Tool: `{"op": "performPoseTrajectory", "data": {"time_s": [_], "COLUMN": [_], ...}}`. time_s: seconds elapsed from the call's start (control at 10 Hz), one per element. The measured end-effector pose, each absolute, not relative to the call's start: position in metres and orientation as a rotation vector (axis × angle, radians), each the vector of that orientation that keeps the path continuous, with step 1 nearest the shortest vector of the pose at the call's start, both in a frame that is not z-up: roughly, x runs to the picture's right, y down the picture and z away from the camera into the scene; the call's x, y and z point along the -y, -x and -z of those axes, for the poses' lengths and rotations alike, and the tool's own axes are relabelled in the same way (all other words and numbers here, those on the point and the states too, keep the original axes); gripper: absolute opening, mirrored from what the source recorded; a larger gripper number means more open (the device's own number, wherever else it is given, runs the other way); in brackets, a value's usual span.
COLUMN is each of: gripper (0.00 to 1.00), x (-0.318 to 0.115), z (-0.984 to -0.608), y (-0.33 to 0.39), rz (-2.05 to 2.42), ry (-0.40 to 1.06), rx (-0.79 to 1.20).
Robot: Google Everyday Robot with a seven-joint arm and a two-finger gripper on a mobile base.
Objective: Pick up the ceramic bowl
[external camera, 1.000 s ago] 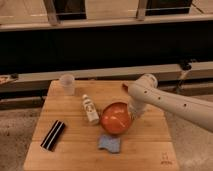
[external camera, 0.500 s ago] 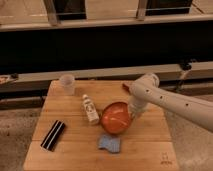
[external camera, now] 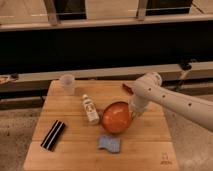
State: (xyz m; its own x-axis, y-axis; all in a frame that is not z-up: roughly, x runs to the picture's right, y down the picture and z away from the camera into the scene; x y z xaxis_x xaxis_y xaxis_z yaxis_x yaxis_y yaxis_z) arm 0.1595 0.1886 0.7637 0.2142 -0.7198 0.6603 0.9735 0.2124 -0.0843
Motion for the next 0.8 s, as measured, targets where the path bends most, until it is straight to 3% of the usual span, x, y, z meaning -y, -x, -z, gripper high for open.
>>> {"op": "performPoseTrajectory", "data": {"time_s": [0.8], "gripper": [0.0], "x": [-0.1844], "z": [-0.7536], "y": [-0.1644], "rz": [1.237], "ry": [0.508], "rx": [0.584]}}
